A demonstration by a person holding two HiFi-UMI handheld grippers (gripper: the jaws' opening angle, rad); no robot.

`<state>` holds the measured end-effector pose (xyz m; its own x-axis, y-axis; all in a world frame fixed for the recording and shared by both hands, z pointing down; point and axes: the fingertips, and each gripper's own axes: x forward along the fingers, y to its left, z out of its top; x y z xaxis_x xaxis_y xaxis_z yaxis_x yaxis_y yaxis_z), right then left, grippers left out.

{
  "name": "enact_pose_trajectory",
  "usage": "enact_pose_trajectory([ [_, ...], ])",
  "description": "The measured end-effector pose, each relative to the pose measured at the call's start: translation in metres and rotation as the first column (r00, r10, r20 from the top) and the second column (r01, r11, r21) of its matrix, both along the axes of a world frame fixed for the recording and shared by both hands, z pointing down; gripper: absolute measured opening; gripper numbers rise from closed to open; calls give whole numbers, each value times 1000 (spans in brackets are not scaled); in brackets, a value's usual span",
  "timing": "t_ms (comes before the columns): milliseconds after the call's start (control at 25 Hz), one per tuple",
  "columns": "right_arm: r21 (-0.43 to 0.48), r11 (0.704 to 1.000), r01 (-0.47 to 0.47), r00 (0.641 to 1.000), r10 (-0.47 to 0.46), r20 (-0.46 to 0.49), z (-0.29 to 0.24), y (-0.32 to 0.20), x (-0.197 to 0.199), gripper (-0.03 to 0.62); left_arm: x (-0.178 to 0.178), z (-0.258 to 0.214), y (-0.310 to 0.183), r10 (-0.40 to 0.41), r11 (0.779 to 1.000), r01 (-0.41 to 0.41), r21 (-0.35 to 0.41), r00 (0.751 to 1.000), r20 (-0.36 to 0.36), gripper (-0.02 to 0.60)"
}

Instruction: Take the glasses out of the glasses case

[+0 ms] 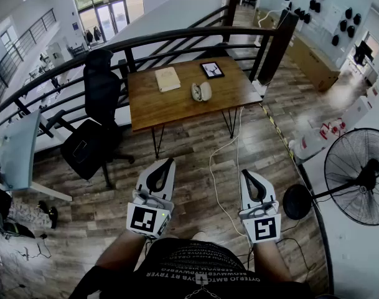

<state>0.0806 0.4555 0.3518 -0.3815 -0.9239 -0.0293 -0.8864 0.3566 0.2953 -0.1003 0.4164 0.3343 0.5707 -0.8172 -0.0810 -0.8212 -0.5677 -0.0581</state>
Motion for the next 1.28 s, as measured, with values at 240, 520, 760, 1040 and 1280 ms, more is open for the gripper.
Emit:
enact_pose_trajectory([
  [240, 9, 1000, 12, 1000, -12, 27, 3, -4, 14, 14, 14, 5, 1, -19, 998, 17, 58, 999, 27, 28],
  [520, 18, 1000, 10, 999, -11, 46, 7, -1, 21, 15, 16, 18, -3, -65, 998, 63, 23, 995, 74, 28],
  [760, 18, 1000, 13, 997, -14, 72, 11, 0, 26, 17, 17, 17, 1, -85, 996, 82, 38, 993, 77, 28],
  [1040, -29, 999, 24, 997, -22, 69, 23, -17, 22, 63, 14, 20, -17, -95, 995, 92, 33, 991, 95, 28],
  [1280, -31, 999, 14, 997, -11, 76, 25, -43, 21, 104, 15, 20, -47, -82, 996, 78, 42, 992, 98, 28],
])
